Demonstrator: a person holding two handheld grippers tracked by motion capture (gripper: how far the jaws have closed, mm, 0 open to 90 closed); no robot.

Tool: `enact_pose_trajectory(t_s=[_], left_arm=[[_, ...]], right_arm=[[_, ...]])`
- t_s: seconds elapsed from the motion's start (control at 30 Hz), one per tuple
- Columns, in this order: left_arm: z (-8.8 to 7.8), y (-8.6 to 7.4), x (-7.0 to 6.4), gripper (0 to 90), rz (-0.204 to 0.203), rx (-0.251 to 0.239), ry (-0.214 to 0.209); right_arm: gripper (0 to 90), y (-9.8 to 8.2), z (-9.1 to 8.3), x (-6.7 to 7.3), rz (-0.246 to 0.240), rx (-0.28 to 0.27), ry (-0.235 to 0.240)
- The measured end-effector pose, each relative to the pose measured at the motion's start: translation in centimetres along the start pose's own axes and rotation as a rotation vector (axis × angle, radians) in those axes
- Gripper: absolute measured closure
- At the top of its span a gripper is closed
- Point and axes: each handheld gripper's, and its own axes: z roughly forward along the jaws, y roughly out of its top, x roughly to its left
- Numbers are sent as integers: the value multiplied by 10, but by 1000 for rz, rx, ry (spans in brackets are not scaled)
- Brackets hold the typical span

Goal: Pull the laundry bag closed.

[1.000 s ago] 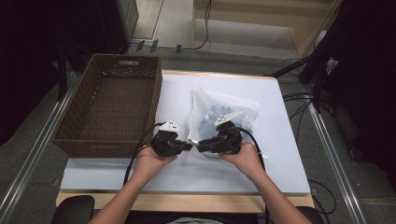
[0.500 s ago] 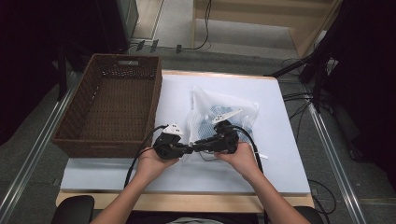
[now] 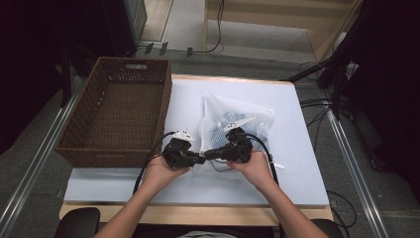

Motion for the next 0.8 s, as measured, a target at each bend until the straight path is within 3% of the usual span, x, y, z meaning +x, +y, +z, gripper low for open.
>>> enact_pose_trajectory(t_s=[0.17,0.4,0.7,0.8], left_arm=[[-2,0,0,900,-28,15,-14],[-6,-1,1,900,-74,-5,1],[-13,0,-1,900,-80,-15,31],[-8,-1,3,900,-97,15,-3]], right_arm=[[881,-1,-1,0,11,3,-19],[885,-5,-1,-2,20,-20,-47],[886,-7,-3,6,-37,-33,-116],[886,-7,-2,5,-37,-29,-113]])
